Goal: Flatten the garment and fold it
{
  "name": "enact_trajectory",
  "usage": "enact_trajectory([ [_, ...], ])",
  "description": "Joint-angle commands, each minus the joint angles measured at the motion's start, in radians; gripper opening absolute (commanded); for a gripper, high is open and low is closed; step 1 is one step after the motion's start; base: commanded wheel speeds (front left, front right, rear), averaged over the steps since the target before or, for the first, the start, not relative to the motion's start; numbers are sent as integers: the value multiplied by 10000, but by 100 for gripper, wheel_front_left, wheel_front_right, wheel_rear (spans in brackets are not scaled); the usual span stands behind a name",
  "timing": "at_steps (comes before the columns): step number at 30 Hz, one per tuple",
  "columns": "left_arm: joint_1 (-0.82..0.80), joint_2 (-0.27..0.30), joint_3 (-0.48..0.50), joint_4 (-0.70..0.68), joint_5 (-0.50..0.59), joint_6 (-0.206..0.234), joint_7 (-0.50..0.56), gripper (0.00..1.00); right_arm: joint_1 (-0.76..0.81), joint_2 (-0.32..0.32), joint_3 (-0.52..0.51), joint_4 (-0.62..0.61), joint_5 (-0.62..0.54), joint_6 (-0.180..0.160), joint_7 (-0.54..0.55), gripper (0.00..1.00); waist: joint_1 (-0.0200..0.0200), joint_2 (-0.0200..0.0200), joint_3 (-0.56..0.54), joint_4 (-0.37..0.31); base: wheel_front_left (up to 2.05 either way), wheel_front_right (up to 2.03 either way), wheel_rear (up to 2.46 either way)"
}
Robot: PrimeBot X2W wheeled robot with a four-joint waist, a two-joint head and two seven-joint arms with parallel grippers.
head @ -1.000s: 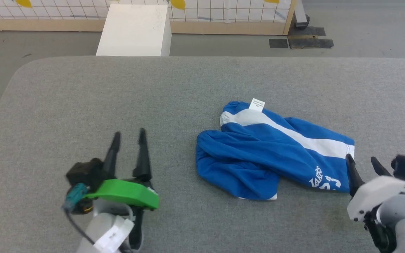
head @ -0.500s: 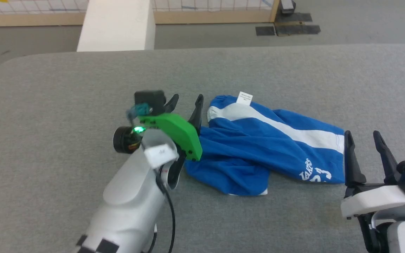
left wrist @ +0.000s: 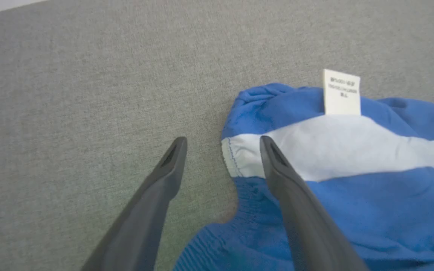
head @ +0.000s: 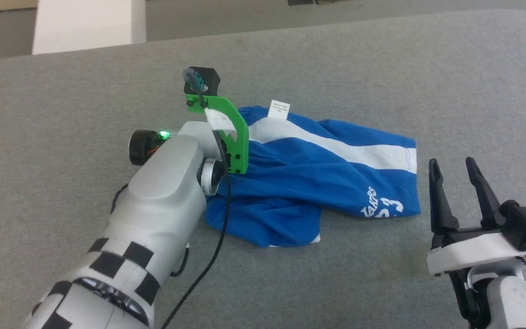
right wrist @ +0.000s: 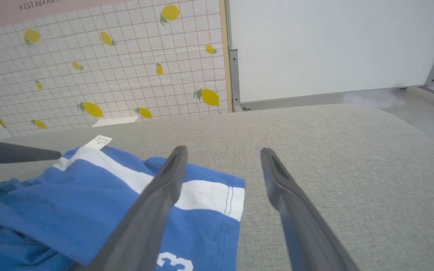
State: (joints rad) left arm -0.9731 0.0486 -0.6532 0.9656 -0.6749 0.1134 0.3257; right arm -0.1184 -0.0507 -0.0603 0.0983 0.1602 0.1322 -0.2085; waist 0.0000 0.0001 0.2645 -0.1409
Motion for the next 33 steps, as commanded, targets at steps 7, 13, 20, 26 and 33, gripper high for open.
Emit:
enact_trajectory([
  [7, -623, 16, -680, 1034, -15, 45, 1692, 100, -378, 5, 165, 152, 188, -15, -211, 100, 0, -1, 540, -541, 0, 0, 0],
  [13, -739, 16, -1537, 1581, 151, -369, 3790, 7, -487, 5, 259, 159, 267, -15, -321, 100, 0, -1, 599, -660, 0, 0, 0],
  [20, -951, 186, -1589, 1114, 373, -375, 2289, 0, -493, 5, 213, 144, 340, -15, -410, 100, 0, -1, 586, -570, 0, 0, 0],
  [26, -629, 428, -1199, 633, 282, -196, 88, 0, -430, 5, 12, 146, 368, -15, -463, 100, 0, -1, 318, -235, 0, 0, 0],
  [33, 430, 880, -676, 181, -253, -267, -986, 0, -471, 5, -190, 184, 348, -15, -493, 100, 0, -1, -156, 135, 0, 0, 0],
])
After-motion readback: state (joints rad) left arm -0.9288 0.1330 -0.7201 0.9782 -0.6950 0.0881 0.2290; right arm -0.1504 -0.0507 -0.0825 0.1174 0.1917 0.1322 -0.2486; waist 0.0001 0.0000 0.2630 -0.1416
